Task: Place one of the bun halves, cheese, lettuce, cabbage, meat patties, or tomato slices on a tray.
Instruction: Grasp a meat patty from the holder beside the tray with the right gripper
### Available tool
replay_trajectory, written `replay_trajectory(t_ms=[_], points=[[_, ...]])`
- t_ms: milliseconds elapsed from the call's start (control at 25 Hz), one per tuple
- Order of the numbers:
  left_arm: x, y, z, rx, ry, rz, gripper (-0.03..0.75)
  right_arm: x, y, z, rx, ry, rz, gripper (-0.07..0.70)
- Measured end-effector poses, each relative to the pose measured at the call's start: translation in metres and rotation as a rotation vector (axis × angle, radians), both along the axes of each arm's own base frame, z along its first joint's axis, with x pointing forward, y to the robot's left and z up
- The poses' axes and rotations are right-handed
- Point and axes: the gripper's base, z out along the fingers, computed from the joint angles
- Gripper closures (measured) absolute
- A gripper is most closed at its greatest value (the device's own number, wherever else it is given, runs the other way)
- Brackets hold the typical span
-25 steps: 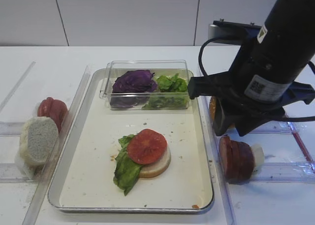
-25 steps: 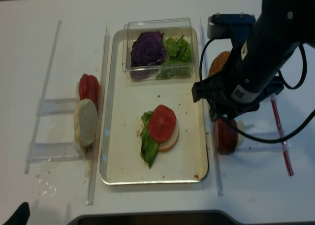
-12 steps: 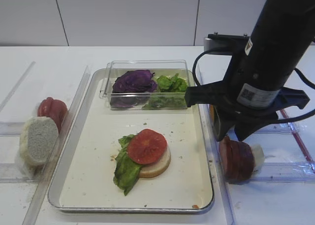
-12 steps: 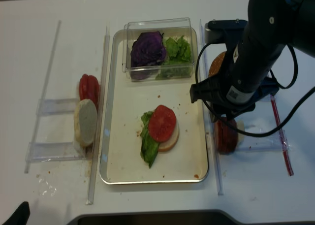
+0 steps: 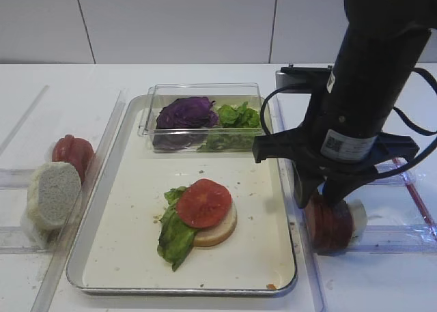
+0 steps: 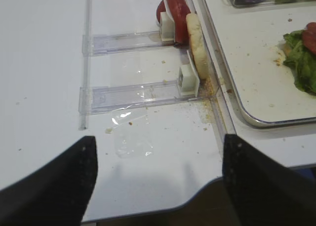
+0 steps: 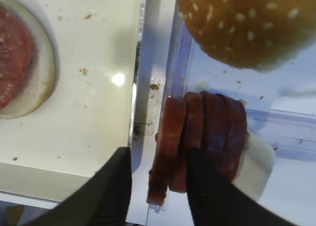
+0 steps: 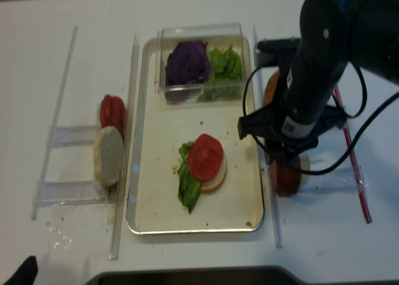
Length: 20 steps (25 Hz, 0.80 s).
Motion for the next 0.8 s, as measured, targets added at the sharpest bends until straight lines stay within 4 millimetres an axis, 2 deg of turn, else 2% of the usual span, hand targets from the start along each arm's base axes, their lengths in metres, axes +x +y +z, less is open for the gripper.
replay_trajectory(t_ms=[120, 440, 800], points=[[0.0, 0.0, 0.0, 0.0, 0.0, 0.0, 0.229, 0.0004, 0.0002, -0.0012, -0.002, 0.003, 0.006, 0.335], [0.0, 0.0, 0.0, 0.0, 0.0, 0.0, 0.229, 0.0006, -0.0007, -0.001, -0.013, -0.002, 0.026, 0.45], [0.0, 0.0, 0.0, 0.0, 0.0, 0.0, 0.229, -0.0007, -0.0013, -0.0011, -0.018, 0.006, 0.061, 0.522]])
